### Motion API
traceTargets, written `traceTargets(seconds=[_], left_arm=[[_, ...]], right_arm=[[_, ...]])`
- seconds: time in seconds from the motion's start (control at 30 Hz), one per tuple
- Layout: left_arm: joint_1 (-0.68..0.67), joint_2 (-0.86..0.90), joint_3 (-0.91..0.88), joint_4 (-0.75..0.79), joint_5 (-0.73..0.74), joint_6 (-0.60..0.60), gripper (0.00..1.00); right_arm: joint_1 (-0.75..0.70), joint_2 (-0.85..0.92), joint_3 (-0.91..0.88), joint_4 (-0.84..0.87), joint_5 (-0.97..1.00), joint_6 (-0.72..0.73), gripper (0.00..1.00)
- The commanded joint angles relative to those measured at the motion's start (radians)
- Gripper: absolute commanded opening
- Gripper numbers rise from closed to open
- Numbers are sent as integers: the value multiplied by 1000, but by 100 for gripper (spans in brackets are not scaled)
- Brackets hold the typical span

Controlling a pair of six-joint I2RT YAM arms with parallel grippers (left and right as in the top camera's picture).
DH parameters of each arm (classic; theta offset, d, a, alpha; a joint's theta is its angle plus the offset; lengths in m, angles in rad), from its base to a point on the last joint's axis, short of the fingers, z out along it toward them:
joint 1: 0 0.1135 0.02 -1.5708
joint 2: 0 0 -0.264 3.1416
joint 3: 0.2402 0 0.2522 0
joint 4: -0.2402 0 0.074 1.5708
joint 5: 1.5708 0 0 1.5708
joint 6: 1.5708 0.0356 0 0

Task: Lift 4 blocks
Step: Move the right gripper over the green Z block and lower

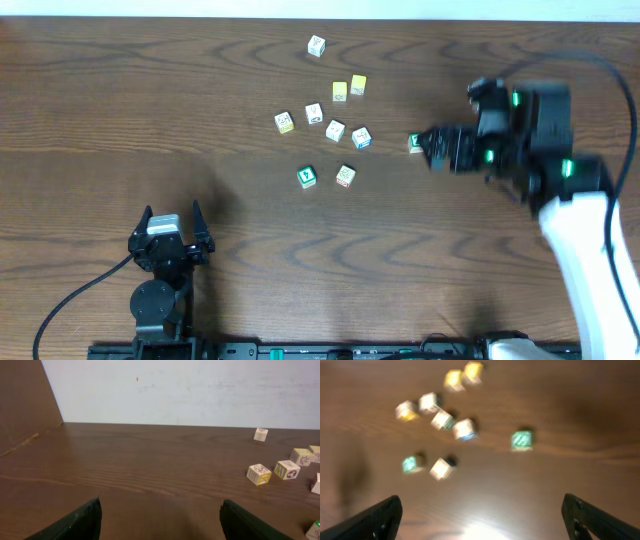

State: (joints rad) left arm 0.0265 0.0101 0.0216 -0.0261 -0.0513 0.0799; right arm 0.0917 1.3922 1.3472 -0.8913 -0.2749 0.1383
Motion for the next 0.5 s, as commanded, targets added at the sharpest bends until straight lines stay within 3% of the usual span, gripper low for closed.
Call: traceTargets(seconds=[0.0, 0.17, 0.3, 0.47], left_arm=[[7, -5, -18, -41, -16, 10, 76], [7, -5, -18, -41, -16, 10, 76], [7, -5, -18, -41, -16, 10, 76], [7, -5, -18, -41, -16, 10, 76]], right_arm=[[2, 106, 190, -75, 173, -32, 99], [1, 202, 209, -18, 168, -55, 99], [23, 291, 209, 30, 157, -200, 99], [73, 404, 209, 24, 322, -115, 99]])
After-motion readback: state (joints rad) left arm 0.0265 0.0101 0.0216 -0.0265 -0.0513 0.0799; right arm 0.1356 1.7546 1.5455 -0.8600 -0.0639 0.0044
